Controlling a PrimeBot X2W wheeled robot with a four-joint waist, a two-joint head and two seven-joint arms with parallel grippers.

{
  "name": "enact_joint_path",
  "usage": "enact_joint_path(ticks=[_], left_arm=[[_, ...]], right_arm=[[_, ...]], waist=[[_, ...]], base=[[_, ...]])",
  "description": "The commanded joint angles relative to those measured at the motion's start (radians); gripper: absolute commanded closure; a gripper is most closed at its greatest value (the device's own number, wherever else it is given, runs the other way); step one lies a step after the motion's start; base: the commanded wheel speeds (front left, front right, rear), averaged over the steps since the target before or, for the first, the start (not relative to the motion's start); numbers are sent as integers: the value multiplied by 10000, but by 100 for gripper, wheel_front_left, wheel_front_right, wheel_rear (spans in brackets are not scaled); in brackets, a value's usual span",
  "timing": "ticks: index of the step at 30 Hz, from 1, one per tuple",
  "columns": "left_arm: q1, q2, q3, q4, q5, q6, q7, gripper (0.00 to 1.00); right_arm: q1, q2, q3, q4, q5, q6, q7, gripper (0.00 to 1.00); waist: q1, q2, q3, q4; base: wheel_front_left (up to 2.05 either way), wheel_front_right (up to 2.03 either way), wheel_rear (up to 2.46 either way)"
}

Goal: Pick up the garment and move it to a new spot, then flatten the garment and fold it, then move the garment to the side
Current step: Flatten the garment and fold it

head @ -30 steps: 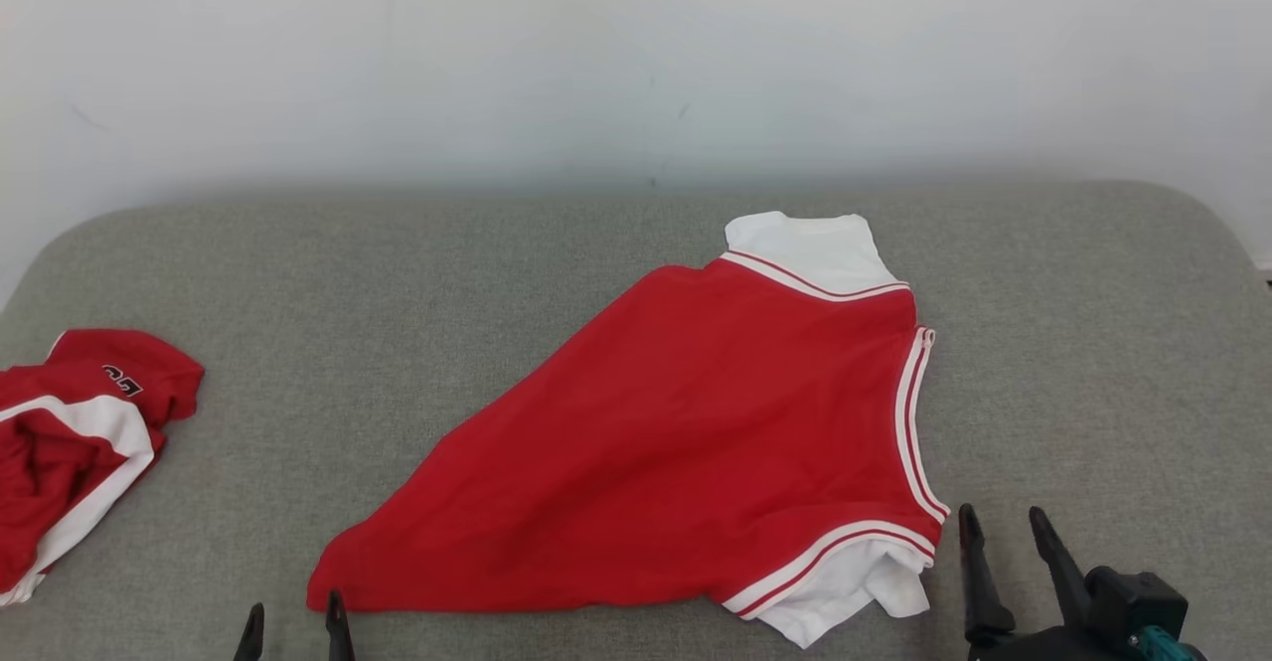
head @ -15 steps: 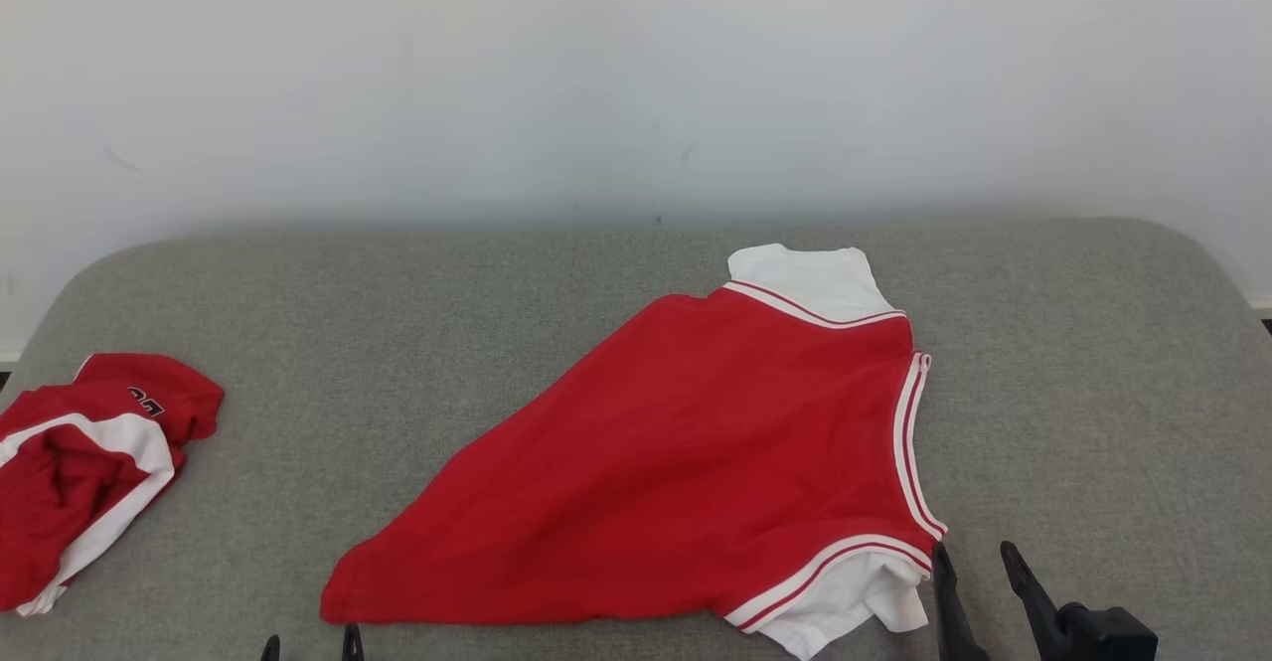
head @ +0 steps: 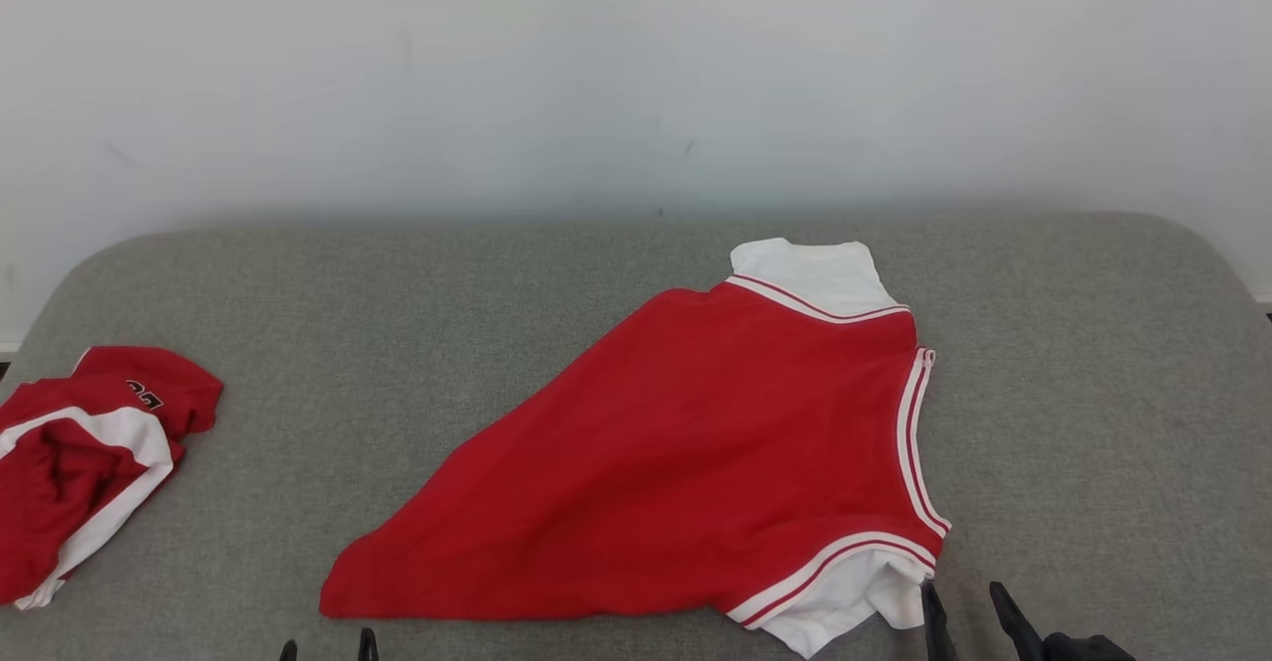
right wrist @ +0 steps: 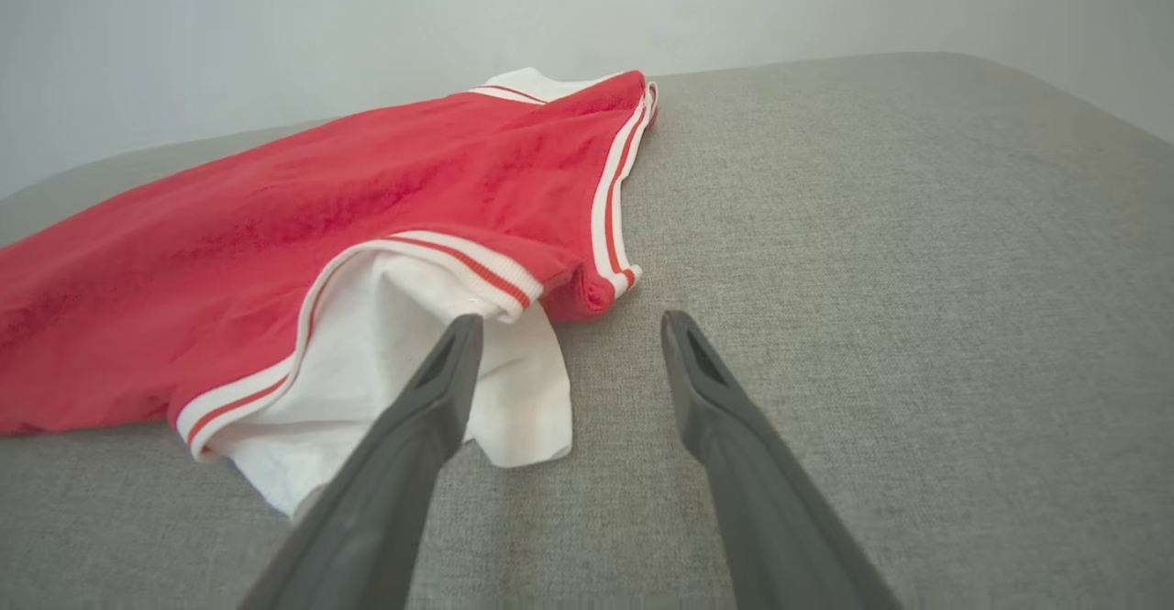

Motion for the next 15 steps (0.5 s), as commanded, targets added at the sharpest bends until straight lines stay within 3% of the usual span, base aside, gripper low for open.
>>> enact_joint_path(ticks=[1, 15], left_arm=[[-33, 4, -37, 19, -119, -5, -30, 0], [-572, 5, -490, 42, -459, 224, -30, 0]], right_arm=[[-1, -13, 16, 91, 66, -23, -47, 0], [-789, -103, 371, 1360, 249, -23, -46, 0]], waist=[[0, 0, 158, 46], [0, 0, 1087, 116]], base=[[0, 0, 0], [0, 0, 0]])
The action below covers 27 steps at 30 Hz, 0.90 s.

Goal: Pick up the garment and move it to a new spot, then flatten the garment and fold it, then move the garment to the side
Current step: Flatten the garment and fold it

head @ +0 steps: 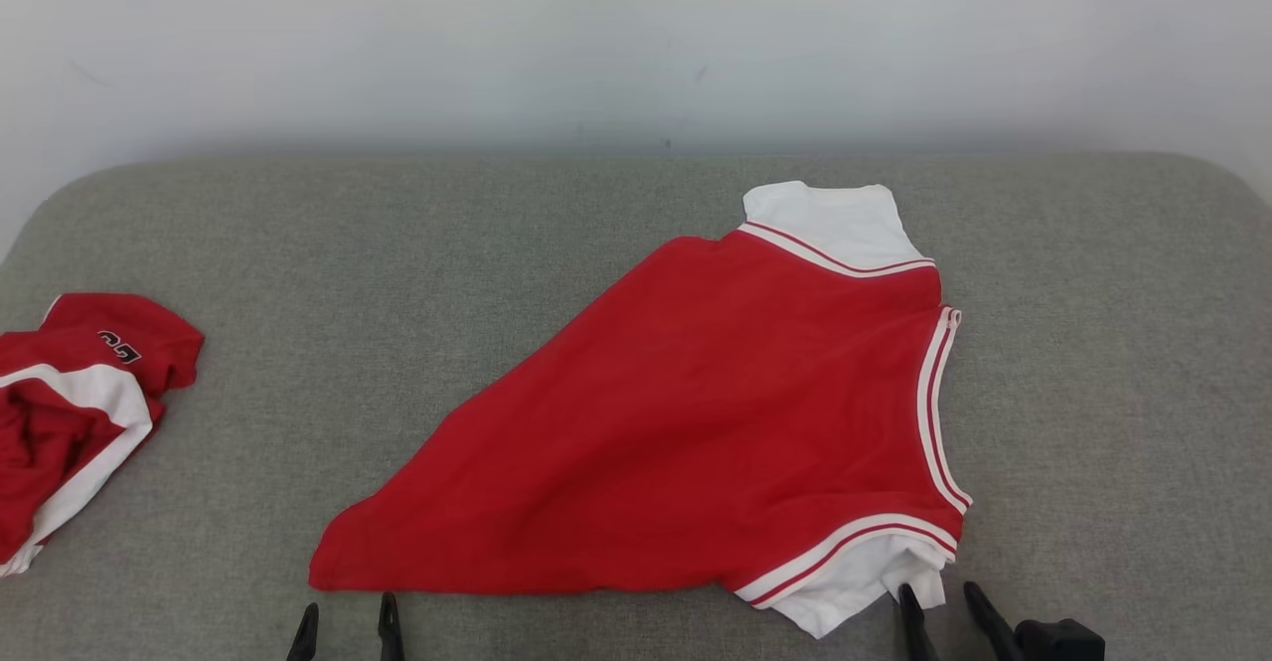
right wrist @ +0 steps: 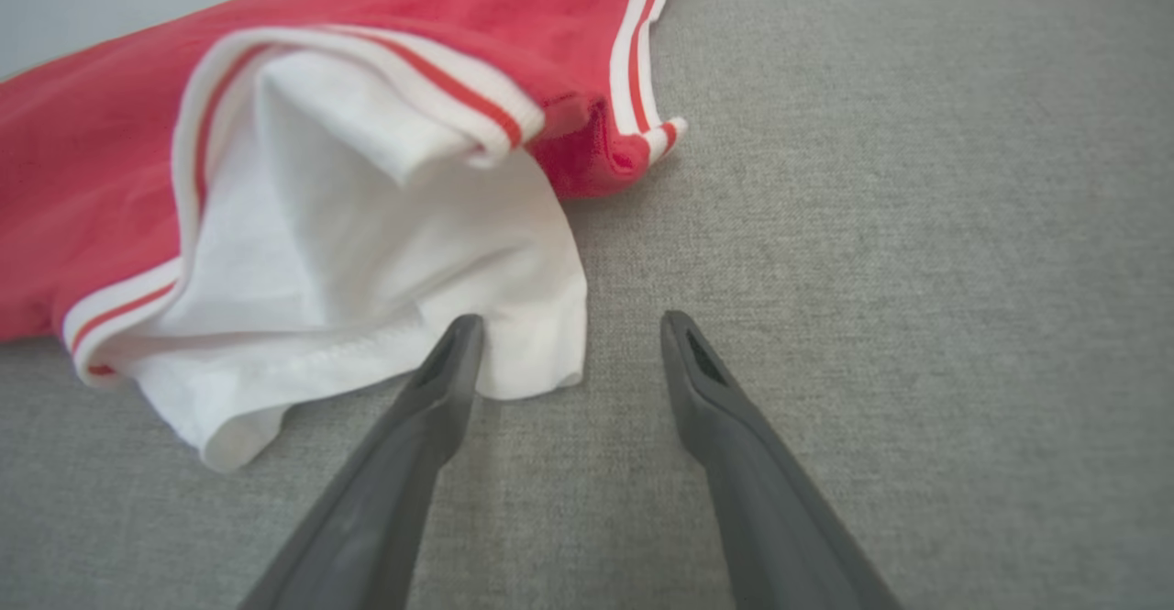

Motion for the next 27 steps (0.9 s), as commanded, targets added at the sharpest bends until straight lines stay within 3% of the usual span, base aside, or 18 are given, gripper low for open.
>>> enact_joint_path(ticks=[1, 6, 10, 12, 13, 27], left_arm=[[-114, 9, -21, 49, -49, 49, -30, 0], [-354, 10, -5, 47, -63, 83, -30, 0], [-469, 6, 98, 43, -68, 116, -30, 0], [-523, 12, 142, 44, -44, 117, -30, 0], [-535, 9, 156, 50, -38, 118, -30, 0], [-650, 10, 497, 197, -372, 291, -30, 0]], right_arm=[[-81, -16, 34, 152, 76, -23, -46, 5], [-289, -95, 79, 494, 122, -23, -23, 52], [-408, -150, 119, 545, 200, -23, -15, 61], [-452, -178, 153, 566, 228, -23, -12, 81], [-450, -190, 169, 567, 245, -23, -12, 100], [60, -674, -384, -127, 399, -25, -23, 100]], waist=[[-2, 0, 67, 23], [-2, 0, 254, 37], [-2, 0, 394, 28], [-2, 0, 448, 23], [-2, 0, 467, 23], [-2, 0, 712, -121]], base=[[0, 0, 0], [0, 0, 0], [0, 0, 0], [0, 0, 0], [0, 0, 0], [0, 0, 0]])
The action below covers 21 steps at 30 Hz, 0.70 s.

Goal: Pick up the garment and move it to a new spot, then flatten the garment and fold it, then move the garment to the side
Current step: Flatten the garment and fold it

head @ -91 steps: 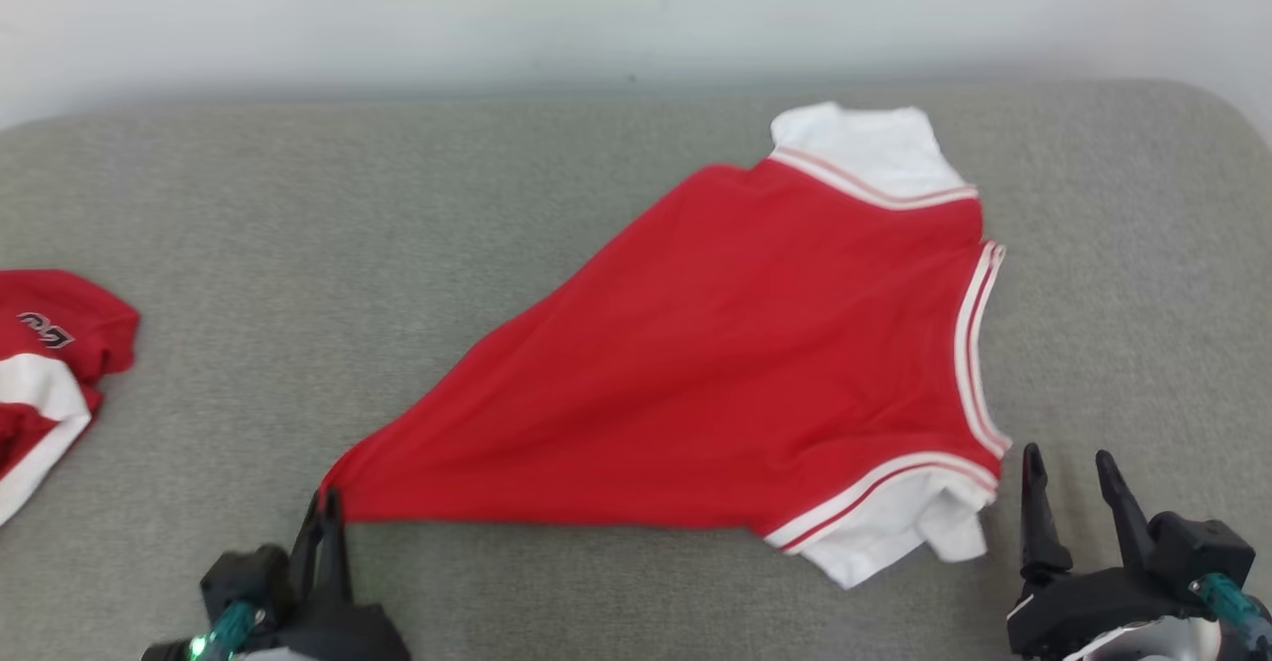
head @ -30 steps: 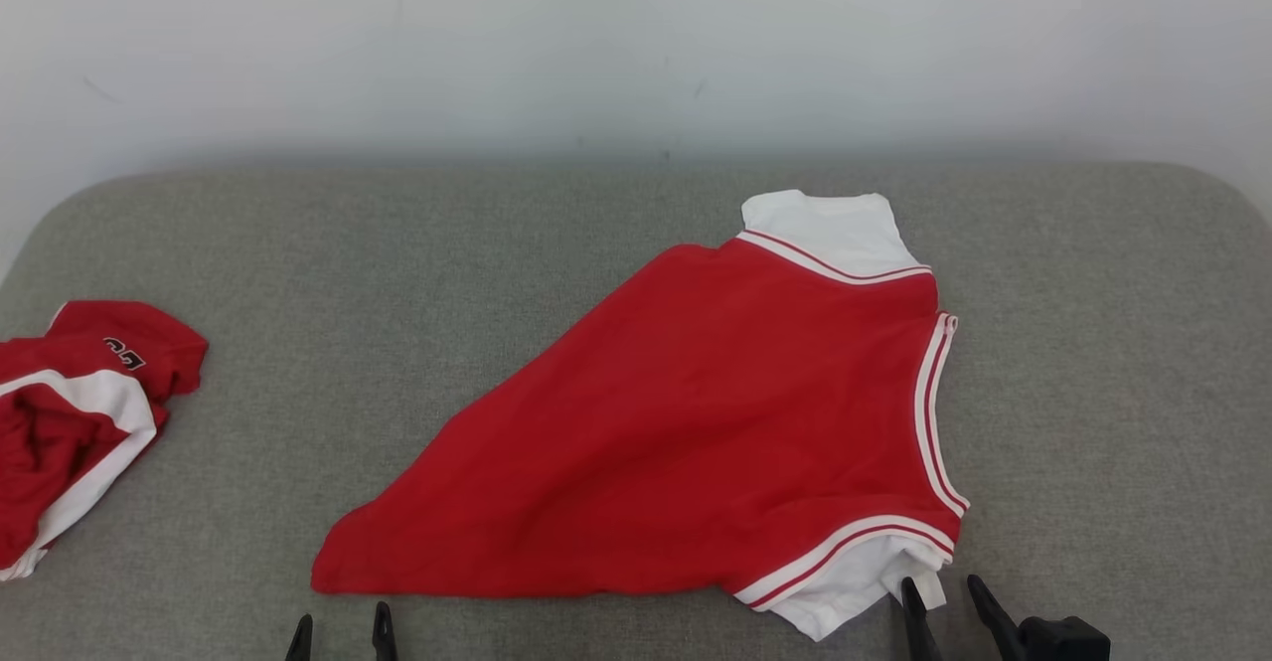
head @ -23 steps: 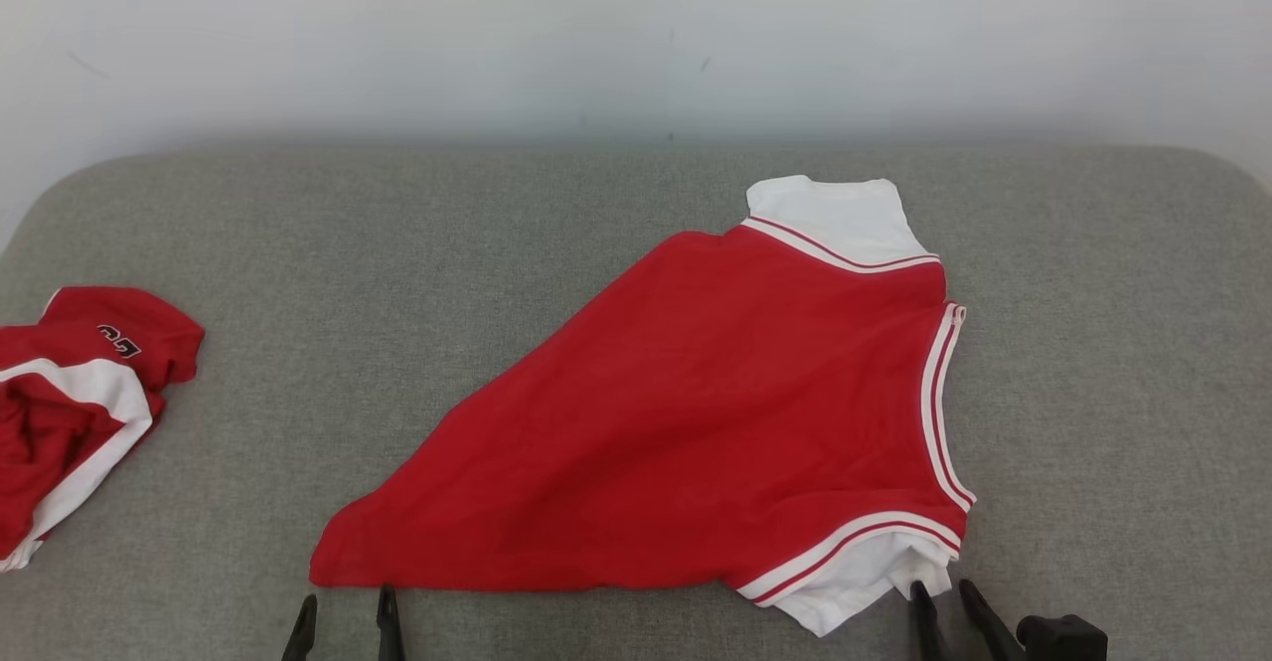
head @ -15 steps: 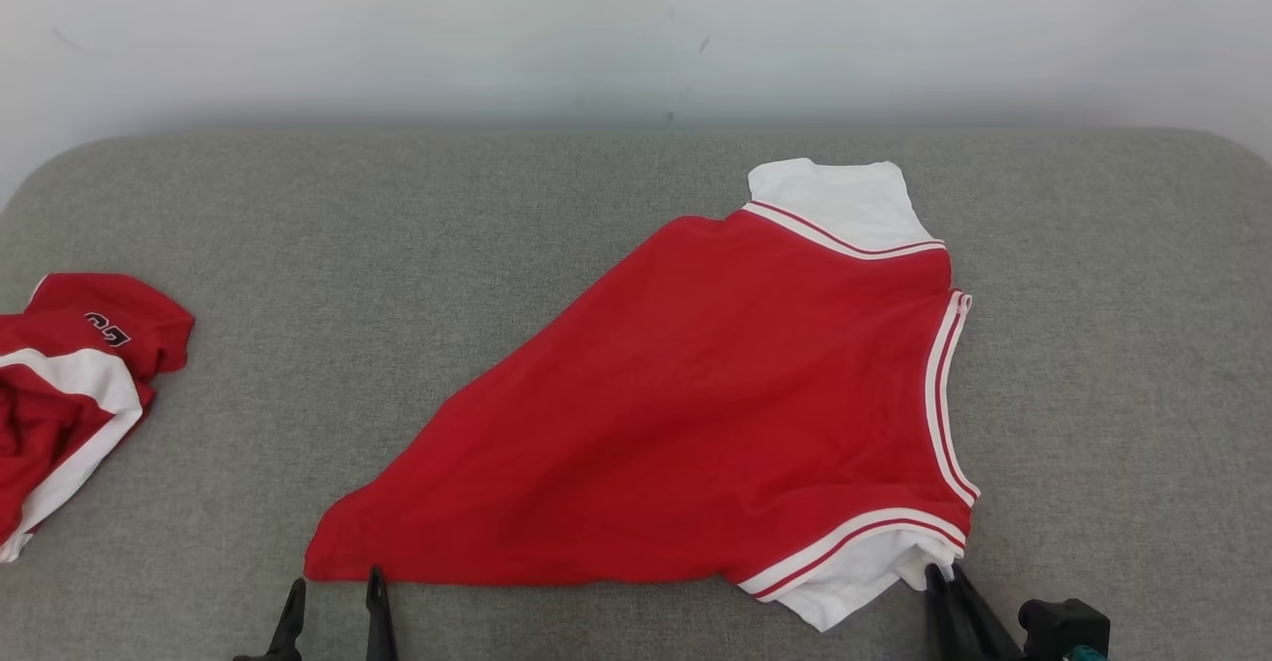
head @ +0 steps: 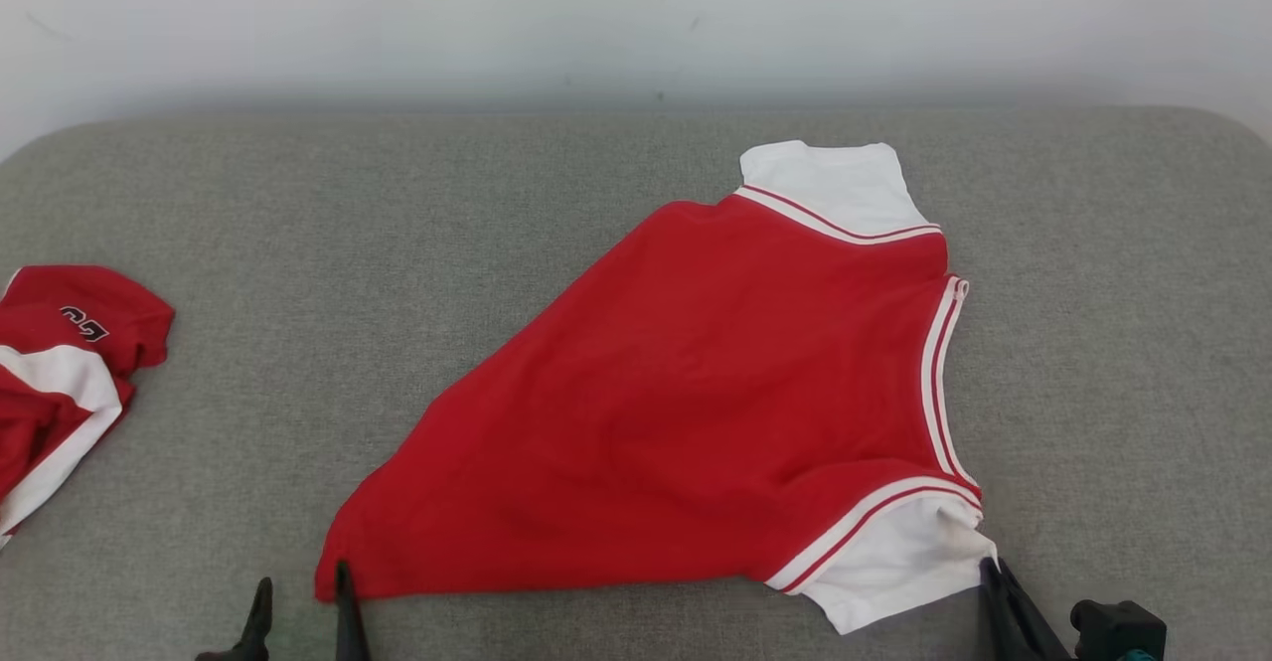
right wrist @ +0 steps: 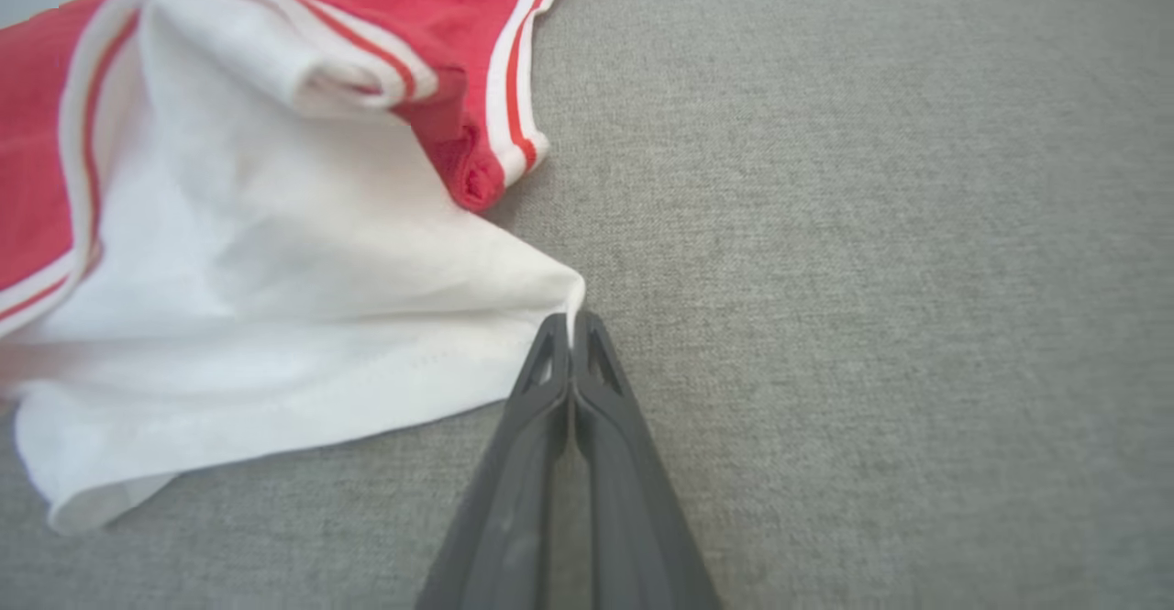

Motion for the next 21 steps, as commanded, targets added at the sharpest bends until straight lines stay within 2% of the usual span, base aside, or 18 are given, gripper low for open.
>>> enact_joint_path(ticks=[1, 8, 21], left_arm=[[-76, 5, 32, 27, -73, 33, -30, 0], [-274, 5, 106, 351, -199, -257, -30, 0], [-134, 3, -672, 907, -527, -106, -28, 0]], right_arm=[[152, -91, -50, 16, 17, -27, 9, 100], [86, -203, -130, -64, -5, -28, 17, 100], [-16, -154, -286, -188, -107, -28, 13, 100]], waist=[[0, 0, 43, -40], [0, 0, 245, -299], [0, 0, 333, -405]], base=[[0, 0, 0], [0, 0, 0], [0, 0, 0]])
